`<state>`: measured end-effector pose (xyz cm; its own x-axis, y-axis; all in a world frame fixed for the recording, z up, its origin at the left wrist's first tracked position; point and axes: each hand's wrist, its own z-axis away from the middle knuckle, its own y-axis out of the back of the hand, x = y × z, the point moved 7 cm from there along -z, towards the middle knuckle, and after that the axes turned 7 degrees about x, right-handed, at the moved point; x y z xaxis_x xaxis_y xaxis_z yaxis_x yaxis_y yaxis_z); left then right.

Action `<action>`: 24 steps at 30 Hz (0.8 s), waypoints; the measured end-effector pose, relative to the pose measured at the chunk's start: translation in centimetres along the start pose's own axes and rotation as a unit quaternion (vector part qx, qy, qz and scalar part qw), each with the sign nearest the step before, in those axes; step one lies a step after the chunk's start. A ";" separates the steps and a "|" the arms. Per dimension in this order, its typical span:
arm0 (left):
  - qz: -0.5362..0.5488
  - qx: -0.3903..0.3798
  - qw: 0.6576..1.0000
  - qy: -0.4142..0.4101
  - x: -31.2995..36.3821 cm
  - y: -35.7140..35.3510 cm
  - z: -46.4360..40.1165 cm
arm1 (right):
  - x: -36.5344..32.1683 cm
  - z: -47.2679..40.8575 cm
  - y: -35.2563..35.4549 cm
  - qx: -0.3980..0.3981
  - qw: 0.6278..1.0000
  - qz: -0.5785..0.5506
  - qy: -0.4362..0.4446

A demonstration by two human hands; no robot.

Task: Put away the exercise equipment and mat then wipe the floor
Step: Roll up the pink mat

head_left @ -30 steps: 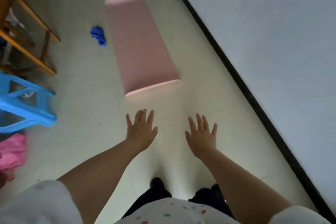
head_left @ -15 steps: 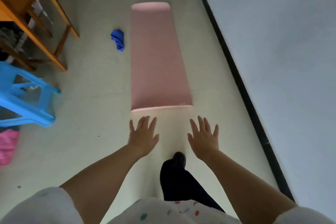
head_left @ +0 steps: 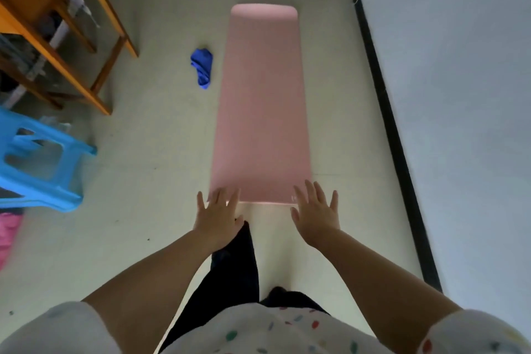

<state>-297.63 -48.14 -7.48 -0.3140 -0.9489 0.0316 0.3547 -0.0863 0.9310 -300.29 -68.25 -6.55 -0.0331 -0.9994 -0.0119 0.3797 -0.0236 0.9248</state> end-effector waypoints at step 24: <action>0.038 -0.190 0.979 -0.059 -2.4 -35.2 -36.0 | 4.1 -36.9 -31.2 -0.155 0.985 -0.009 0.080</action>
<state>-277.66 -53.71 -53.46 -0.3655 -0.9173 0.1581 0.6761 -0.1449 0.7224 -278.10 -72.55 -49.45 0.0942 -0.9894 -0.1106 0.6448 -0.0240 0.7640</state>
